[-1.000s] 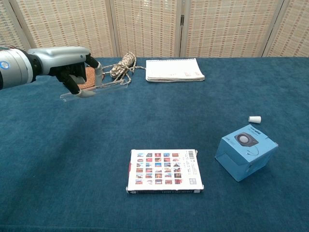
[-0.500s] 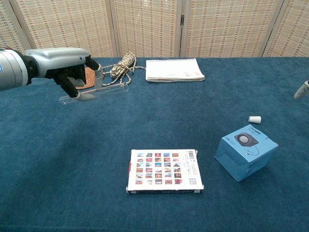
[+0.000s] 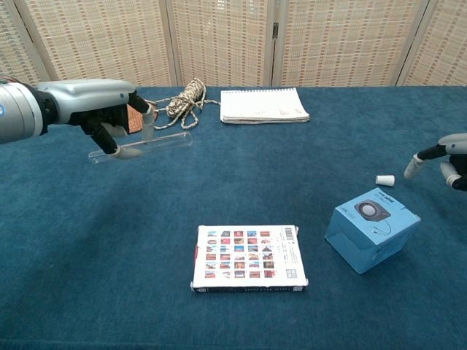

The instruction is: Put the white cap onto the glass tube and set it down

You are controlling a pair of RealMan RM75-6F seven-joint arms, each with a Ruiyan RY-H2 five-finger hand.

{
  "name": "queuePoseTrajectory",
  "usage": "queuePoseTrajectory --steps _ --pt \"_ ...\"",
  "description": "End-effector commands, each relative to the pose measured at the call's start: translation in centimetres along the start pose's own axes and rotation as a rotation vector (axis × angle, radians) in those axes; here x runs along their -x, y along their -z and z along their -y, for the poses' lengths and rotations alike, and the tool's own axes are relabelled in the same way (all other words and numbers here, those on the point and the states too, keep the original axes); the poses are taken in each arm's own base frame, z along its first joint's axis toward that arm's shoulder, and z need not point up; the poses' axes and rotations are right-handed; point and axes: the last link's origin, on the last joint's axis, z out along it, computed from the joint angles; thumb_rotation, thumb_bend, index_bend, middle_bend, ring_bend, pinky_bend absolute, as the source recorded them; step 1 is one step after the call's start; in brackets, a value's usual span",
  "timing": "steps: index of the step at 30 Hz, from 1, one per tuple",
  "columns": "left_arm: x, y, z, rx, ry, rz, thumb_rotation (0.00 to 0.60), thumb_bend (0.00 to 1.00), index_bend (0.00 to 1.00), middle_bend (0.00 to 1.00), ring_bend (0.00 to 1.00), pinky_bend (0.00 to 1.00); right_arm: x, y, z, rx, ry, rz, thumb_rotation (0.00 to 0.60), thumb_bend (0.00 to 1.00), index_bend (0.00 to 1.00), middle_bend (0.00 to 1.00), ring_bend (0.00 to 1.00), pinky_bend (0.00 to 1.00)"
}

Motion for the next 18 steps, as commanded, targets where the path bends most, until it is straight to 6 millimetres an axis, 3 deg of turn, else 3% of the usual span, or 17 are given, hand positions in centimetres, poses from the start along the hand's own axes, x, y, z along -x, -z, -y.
queuePoseTrajectory --steps 1,18 --pt "0.1 0.0 0.0 0.000 0.000 0.003 0.600 0.37 0.56 1.00 0.95 1.00 0.2 -0.3 0.2 0.000 0.004 0.007 0.600 1.00 0.22 1.00 1.00 1.00" --pt "0.5 0.1 0.1 0.003 -0.006 0.015 0.600 0.37 0.56 1.00 0.95 1.00 -0.7 -1.5 2.6 -0.058 0.041 -0.017 0.600 1.00 0.22 1.00 1.00 1.00"
